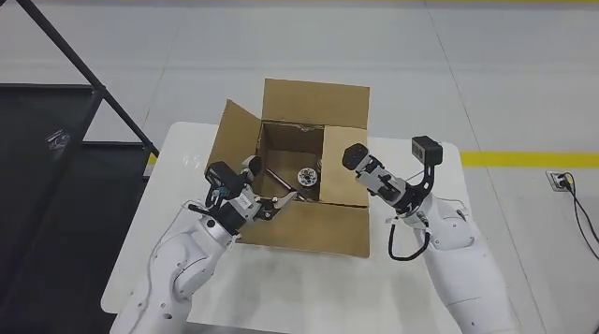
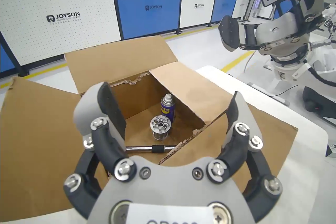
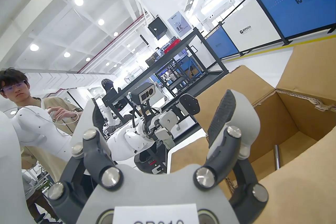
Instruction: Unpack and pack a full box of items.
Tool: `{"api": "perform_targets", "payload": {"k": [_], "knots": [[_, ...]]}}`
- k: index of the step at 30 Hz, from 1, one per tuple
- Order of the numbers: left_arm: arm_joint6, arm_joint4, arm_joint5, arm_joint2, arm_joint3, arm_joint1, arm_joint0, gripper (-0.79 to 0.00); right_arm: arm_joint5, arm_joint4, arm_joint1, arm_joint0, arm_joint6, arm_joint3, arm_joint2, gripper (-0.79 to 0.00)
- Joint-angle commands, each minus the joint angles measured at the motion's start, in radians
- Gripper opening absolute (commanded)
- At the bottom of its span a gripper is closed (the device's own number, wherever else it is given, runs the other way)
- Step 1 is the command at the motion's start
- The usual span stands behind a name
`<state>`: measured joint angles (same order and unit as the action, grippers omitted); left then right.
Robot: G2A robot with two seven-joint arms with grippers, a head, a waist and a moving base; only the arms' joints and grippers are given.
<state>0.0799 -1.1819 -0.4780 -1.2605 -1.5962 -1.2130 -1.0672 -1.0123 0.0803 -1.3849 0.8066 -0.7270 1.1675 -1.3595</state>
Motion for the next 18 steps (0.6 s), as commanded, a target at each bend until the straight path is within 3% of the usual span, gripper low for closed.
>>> {"api": "perform_targets", "payload": {"k": [1, 5, 9, 16, 18], "knots": [[-0.043, 0.06, 0.032, 0.0, 0.014, -0.004, 0.0, 0.0, 0.0, 0.0, 0.0, 0.0, 0.0, 0.0, 0.0, 0.0], [-0.168, 0.276, 0.087, 0.04, 0.049, -0.024, 0.064, 0.0, 0.006, -0.05, 0.007, 0.029, 0.021, 0.071, -0.002, 0.0], [-0.35, 0.412, 0.105, 0.105, 0.12, -0.042, 0.173, 0.0, 0.0, -0.075, 0.02, 0.071, 0.032, 0.131, -0.023, 0.0], [-0.655, 0.629, 0.14, 0.23, 0.33, -0.082, 0.367, 0.0, 0.0, -0.092, 0.044, 0.167, 0.086, 0.195, -0.101, 0.0], [-0.686, 0.66, 0.149, 0.262, 0.395, -0.095, 0.414, 0.0, 0.0, -0.096, 0.051, 0.194, 0.105, 0.211, -0.123, 0.0]]}}
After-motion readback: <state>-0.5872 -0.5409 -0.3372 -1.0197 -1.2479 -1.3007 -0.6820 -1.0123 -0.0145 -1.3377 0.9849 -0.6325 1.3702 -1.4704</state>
